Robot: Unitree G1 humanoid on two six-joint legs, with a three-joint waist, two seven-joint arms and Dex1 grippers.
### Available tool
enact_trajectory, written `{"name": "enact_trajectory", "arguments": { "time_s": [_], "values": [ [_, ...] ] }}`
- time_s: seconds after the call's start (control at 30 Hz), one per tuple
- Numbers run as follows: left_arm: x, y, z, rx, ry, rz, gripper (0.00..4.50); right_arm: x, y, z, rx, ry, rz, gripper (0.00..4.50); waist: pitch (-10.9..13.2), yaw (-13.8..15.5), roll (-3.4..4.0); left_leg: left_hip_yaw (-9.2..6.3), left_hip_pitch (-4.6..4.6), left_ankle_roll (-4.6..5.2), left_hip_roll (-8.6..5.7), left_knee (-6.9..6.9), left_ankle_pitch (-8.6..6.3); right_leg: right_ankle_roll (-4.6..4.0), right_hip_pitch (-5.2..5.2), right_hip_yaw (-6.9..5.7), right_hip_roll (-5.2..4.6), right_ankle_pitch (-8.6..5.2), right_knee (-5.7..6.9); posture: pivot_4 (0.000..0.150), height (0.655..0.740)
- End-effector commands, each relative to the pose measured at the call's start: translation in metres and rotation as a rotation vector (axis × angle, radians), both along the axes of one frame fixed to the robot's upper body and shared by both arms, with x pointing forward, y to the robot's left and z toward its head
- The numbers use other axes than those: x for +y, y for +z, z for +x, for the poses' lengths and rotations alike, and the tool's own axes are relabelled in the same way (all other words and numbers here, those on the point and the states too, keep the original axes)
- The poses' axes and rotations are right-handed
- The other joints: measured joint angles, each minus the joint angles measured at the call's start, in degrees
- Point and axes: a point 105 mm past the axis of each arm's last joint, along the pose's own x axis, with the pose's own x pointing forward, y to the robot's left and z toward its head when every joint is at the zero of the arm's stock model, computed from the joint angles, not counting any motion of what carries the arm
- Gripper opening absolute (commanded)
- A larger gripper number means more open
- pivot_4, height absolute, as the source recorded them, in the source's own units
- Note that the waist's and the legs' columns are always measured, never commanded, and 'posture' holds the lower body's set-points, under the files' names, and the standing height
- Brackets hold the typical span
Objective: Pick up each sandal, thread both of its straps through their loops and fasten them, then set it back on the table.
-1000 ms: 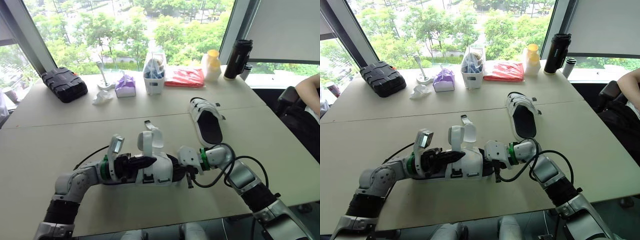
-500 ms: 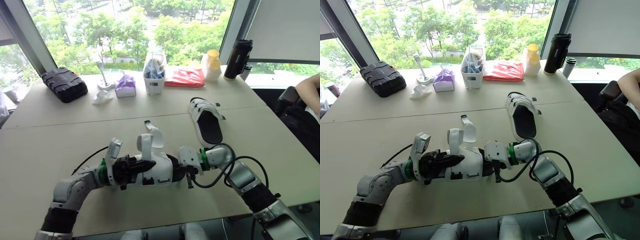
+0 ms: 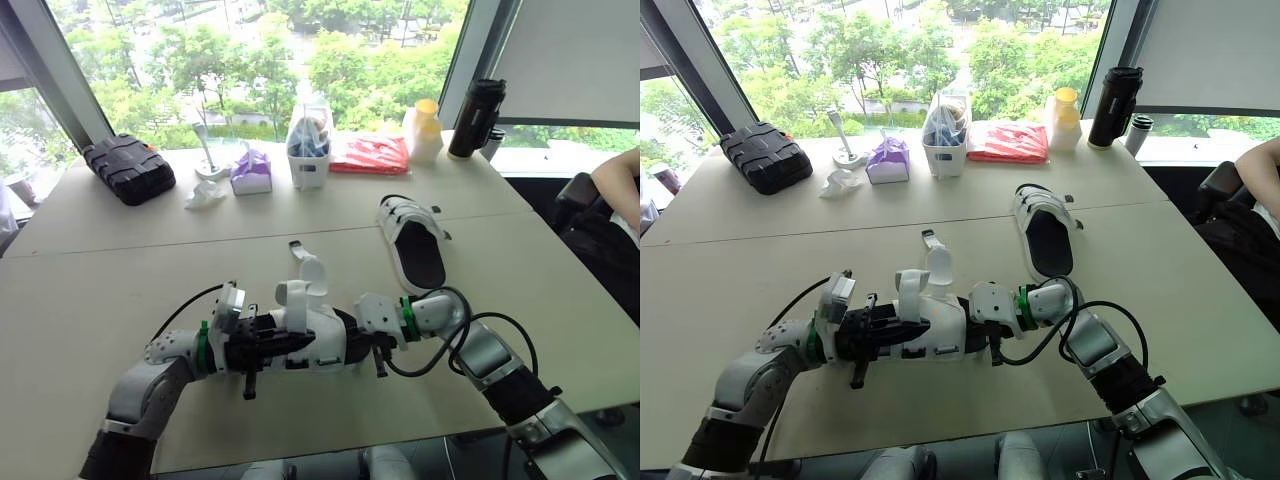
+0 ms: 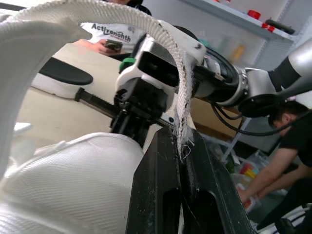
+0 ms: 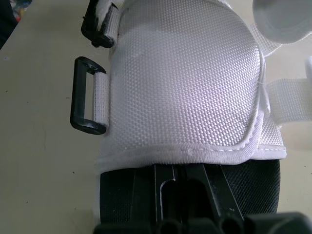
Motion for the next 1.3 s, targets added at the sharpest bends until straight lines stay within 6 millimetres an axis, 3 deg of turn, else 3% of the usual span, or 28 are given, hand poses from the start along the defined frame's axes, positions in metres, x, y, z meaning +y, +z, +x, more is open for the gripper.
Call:
{"name": "enact_trajectory", "arguments": {
  "time_s": [0.03,0.37,0.57,0.83,0.93,1.17,1.3],
  "values": [
    [0.001,0.008,-0.006,-0.08,-0.03,0.023,0.09,-0.002,-0.02,-0.007,0.055,0.0,-0.058,0.0,0.0,0.0,0.0,0.0,0.0,0.0,0.0,0.0,0.0,-0.01,0.0,0.0,0.0,0.0,0.0,0.15,0.74],
    [0.009,-0.021,-0.008,-0.142,-0.001,0.134,0.09,-0.002,-0.02,-0.007,0.052,0.003,-0.058,0.0,0.0,-0.1,0.0,0.01,0.01,0.01,0.01,0.0,-0.01,-0.15,0.0,0.0,0.01,-0.09,0.0,0.15,0.74],
    [0.014,-0.018,0.006,-0.206,0.085,0.128,0.09,-0.001,-0.021,-0.007,0.053,0.004,-0.058,0.0,0.0,0.0,0.0,0.01,0.02,0.01,0.02,0.0,-0.01,-0.14,0.0,0.0,0.01,-0.08,0.0,0.15,0.74],
    [0.014,-0.015,0.004,-0.243,0.085,0.145,0.09,0.0,-0.021,-0.007,0.052,0.007,-0.058,0.0,0.0,-0.1,0.01,0.01,0.02,0.01,0.03,0.0,-0.01,-0.08,0.0,0.0,0.02,-0.04,0.0,0.15,0.74],
    [0.015,-0.016,0.001,-0.231,0.086,0.151,0.93,0.001,-0.022,-0.007,0.051,0.009,-0.057,0.0,0.0,-0.1,0.01,0.01,0.03,0.01,0.04,0.0,-0.01,-0.01,0.01,0.0,0.03,0.0,0.0,0.15,0.74],
    [0.033,-0.006,-0.01,-0.211,0.173,0.134,4.24,0.001,-0.022,-0.006,0.049,0.012,-0.058,0.0,0.0,-0.1,0.01,0.02,0.03,0.01,0.22,0.0,-0.01,-0.02,0.01,-0.01,0.04,-0.01,0.0,0.15,0.74],
    [0.047,-0.006,-0.028,-0.16,0.211,0.144,4.39,0.001,-0.022,-0.006,0.048,0.011,-0.056,0.0,0.0,-0.2,0.03,0.05,0.04,0.04,0.31,0.0,-0.02,-0.17,0.02,-0.01,0.1,-0.09,-0.01,0.15,0.74]
  ]
}}
